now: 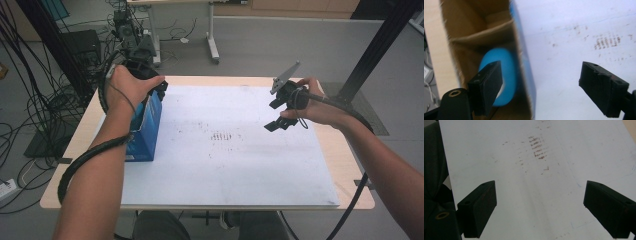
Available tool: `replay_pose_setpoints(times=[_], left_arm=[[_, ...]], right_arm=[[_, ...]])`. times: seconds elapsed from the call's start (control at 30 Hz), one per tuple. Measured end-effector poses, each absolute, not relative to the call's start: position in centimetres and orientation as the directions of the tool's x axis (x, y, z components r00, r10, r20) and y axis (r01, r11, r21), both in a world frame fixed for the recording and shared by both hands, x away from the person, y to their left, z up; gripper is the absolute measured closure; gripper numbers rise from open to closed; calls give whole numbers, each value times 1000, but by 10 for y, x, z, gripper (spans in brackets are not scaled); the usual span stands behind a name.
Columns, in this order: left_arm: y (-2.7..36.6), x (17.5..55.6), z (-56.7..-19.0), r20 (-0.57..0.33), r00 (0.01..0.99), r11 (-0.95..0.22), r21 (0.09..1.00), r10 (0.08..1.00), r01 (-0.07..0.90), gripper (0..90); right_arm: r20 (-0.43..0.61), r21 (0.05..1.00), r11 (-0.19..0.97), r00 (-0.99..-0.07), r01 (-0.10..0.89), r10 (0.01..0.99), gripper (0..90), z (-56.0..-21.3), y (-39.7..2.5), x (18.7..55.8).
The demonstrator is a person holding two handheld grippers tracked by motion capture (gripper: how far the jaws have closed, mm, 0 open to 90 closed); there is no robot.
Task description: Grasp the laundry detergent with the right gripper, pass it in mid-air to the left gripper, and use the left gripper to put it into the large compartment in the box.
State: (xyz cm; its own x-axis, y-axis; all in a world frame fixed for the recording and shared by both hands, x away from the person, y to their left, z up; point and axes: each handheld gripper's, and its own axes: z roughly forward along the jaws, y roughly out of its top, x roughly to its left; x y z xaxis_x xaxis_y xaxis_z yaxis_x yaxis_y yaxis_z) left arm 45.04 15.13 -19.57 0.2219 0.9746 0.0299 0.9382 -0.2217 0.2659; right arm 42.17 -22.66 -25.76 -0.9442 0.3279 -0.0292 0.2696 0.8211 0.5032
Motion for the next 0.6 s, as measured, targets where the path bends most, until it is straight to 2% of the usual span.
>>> replay_pose_setpoints(times=[0.6], left_arm=[[120, 482, -201, -56, 265, -239, 285, 963, 928, 117]], right_arm=[[-39, 460, 853, -954, 246, 296, 114, -253, -222, 427]])
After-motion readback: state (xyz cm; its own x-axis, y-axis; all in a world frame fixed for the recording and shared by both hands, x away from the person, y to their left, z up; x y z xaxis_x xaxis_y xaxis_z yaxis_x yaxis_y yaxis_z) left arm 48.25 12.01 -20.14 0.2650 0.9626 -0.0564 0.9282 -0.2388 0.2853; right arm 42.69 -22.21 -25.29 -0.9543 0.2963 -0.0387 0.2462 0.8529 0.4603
